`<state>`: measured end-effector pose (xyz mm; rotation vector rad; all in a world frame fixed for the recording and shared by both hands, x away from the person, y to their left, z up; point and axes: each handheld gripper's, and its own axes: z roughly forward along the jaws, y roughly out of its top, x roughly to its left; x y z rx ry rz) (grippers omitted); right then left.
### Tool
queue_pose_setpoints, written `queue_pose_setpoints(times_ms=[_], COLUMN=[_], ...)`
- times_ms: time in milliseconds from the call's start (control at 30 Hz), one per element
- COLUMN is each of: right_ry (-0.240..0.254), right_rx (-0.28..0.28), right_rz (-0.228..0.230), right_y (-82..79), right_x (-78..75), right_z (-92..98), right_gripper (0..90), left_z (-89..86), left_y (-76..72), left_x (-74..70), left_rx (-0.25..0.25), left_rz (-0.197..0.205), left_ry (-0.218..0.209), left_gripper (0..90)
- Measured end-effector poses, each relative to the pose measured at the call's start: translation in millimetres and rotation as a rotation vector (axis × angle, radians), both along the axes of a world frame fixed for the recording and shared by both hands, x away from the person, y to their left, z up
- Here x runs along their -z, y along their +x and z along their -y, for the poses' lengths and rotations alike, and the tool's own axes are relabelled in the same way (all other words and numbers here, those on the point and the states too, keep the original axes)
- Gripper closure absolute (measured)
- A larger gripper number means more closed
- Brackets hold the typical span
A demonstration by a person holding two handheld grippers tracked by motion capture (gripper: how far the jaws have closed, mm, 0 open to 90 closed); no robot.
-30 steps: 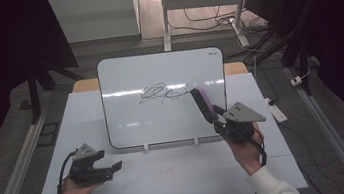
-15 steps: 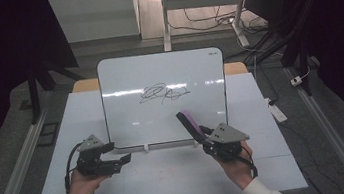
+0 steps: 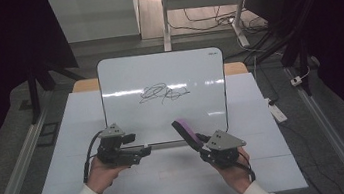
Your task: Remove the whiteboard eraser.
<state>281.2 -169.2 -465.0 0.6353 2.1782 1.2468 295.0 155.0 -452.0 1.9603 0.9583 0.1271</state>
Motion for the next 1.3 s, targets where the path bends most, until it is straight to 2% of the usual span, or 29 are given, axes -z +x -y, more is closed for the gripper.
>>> queue_pose_setpoints(times_ms=[267, 633, 800, 833, 867, 900, 967, 1100, 1300], right_ry=[-0.029, -0.097, -0.125, -0.129, -0.129, -0.138, -0.149, -0.159, -0.178], right_rx=[-0.024, -0.092, -0.124, -0.133, -0.133, -0.147, -0.157, -0.167, -0.178], right_rz=[0.01, 0.066, 0.099, 0.103, 0.103, 0.118, 0.133, 0.147, 0.164], right_y=[-3.2, -12.1, -16.2, -17.4, -17.4, -18.9, -20.4, -21.1, -21.5], right_x=[8.0, 14.1, 15.4, 15.6, 15.6, 16.1, 16.1, 17.0, 19.1], right_z=[-7.7, -22.4, -27.7, -28.7, -28.7, -30.3, -30.9, -30.1, -31.1], right_gripper=[67.8, 67.8, 67.8, 67.8, 67.8, 67.8, 67.7, 67.7, 67.6], left_z=[16.1, 34.2, 38.3, 40.1, 40.1, 41.9, 43.2, 41.8, 41.5], left_y=[11.0, 24.0, 27.7, 29.3, 29.3, 30.6, 30.9, 32.2, 33.7], left_x=[-7.1, -8.5, -6.5, -4.6, -4.6, -2.6, -1.4, -0.2, 2.3], left_rx=[0.041, 0.107, 0.144, 0.174, 0.174, 0.203, 0.219, 0.217, 0.222], left_rz=[-0.018, -0.055, -0.076, -0.092, -0.092, -0.116, -0.121, -0.124, -0.142], left_ry=[-0.031, -0.06, -0.071, -0.076, -0.076, -0.081, -0.073, -0.06, -0.051], left_gripper=[17.2, 18.3, 22.8, 24.4, 25.8, 27.0, 30.6, 37.7, 38.2])
